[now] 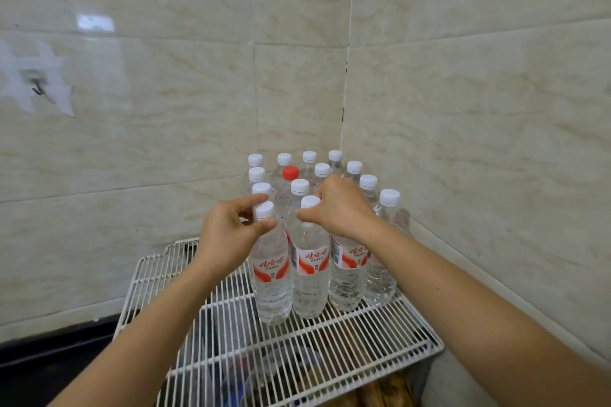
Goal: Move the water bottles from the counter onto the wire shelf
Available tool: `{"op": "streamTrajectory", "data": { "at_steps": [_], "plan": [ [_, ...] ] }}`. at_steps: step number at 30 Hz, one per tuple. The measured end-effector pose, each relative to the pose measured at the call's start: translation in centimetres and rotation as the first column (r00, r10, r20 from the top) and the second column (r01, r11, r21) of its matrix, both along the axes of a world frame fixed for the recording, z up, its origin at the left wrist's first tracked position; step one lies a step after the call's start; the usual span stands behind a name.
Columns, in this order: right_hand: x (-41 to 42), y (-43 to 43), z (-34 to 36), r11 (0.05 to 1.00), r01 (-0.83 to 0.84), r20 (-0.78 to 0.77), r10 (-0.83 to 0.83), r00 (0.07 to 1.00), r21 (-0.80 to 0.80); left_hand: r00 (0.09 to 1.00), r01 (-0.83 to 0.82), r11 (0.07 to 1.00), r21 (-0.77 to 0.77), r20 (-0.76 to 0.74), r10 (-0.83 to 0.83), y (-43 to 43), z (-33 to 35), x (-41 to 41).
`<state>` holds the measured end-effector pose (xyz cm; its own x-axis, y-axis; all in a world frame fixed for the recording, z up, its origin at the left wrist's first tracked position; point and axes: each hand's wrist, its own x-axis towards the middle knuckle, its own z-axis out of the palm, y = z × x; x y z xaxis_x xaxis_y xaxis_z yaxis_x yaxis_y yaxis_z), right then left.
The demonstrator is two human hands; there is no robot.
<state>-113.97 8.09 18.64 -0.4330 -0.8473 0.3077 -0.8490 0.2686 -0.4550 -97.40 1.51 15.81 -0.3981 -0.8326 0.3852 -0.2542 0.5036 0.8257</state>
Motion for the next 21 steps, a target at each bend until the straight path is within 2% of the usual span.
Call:
{"op": "streamTrajectory", "data": {
  "at_steps": [13, 17, 21],
  "plan": [
    [0.9, 0.6, -0.9, 0.998, 0.042, 0.029, -0.04, 0.999, -0.048, 0.995, -0.032, 0.993, -0.109, 0.092, 0.043, 0.9, 0.1, -0.5],
    [0.4, 0.9, -1.3, 0.998, 0.0, 0.047, 0.003, 0.999, -0.059, 0.989, -0.032, 0.974, -0.222, 0.132, 0.063, 0.8, -0.6, -0.4],
    [0.5, 2.1, -0.8, 0.994, -0.039, 0.087, 0.048, 0.995, -0.103, 0.995, -0.053, 0.947, -0.317, 0.06, 0.075, 0.0, -1.6, -0.7]
  ]
}}
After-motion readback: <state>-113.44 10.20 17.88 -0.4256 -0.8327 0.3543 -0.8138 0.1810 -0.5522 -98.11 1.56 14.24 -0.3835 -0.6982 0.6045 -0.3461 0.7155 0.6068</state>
